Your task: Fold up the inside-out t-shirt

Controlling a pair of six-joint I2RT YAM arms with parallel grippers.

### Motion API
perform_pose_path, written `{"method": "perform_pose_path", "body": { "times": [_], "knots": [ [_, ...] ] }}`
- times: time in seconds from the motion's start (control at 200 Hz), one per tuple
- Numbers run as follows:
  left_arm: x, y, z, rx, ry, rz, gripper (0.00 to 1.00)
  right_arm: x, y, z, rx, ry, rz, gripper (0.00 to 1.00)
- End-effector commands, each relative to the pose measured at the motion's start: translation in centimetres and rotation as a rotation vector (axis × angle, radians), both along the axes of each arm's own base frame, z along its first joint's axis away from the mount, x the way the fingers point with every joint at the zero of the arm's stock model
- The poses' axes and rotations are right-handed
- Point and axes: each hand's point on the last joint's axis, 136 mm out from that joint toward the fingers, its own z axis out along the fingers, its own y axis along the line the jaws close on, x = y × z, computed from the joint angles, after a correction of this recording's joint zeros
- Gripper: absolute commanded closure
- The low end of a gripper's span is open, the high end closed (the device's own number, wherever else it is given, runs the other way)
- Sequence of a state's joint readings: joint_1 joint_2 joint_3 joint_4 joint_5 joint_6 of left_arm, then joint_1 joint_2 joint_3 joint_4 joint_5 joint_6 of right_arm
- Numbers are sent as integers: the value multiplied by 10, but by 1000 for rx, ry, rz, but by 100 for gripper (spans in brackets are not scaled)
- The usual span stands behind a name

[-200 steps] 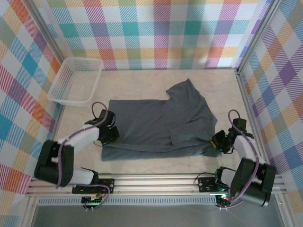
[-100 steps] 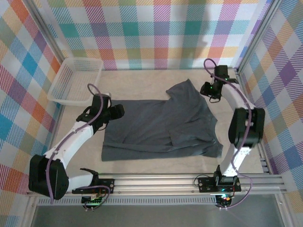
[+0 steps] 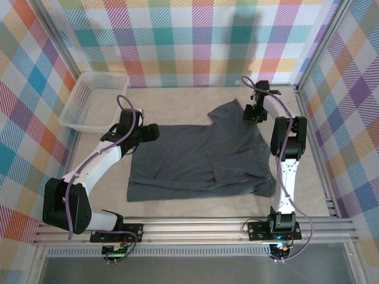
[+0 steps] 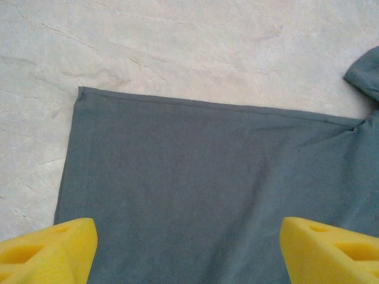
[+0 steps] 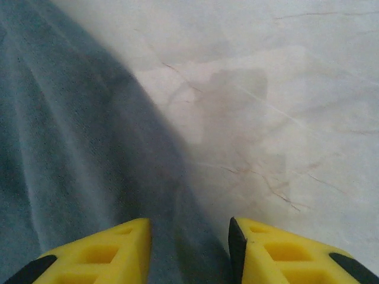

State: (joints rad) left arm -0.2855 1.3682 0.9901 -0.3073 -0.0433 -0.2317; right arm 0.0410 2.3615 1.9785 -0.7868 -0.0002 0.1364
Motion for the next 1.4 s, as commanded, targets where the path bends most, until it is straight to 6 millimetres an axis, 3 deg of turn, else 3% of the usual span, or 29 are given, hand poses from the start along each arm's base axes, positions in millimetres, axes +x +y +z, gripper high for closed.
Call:
{"method": "perform_pose_path", "body": {
  "times": [0.0, 0.09, 0.165, 0.245, 0.385, 0.495, 0.68, 0.805, 1.135, 1.395],
  "knots": [
    [5, 4, 1, 8, -9, 23, 18, -7, 10, -16, 30, 68, 35, 64],
    [10, 17, -5, 57, 26, 100, 21, -6, 13, -19, 39, 82, 46, 75],
    [17, 33, -11, 117, 68, 172, 7, -4, 15, -9, 47, 79, 56, 89],
    [27, 42, -28, 131, 138, 197, 5, -2, 15, 12, 47, 41, 63, 100],
    [49, 61, -49, 151, 215, 243, 10, -6, 7, 51, 50, -46, 36, 100],
    [67, 70, -68, 151, 276, 252, 12, -13, 5, 67, 95, -101, 15, 100],
    [102, 71, -92, 116, 317, 241, 23, -27, 9, 53, 118, -62, 15, 100],
    [117, 71, -112, 128, 365, 244, 39, -32, 9, 47, 123, -42, 15, 100],
    [120, 84, -135, 175, 418, 256, 41, -30, 8, 54, 121, -50, 23, 100],
    [137, 77, -143, 115, 432, 204, 46, -29, 9, 54, 130, -41, 23, 100]
  ]
}}
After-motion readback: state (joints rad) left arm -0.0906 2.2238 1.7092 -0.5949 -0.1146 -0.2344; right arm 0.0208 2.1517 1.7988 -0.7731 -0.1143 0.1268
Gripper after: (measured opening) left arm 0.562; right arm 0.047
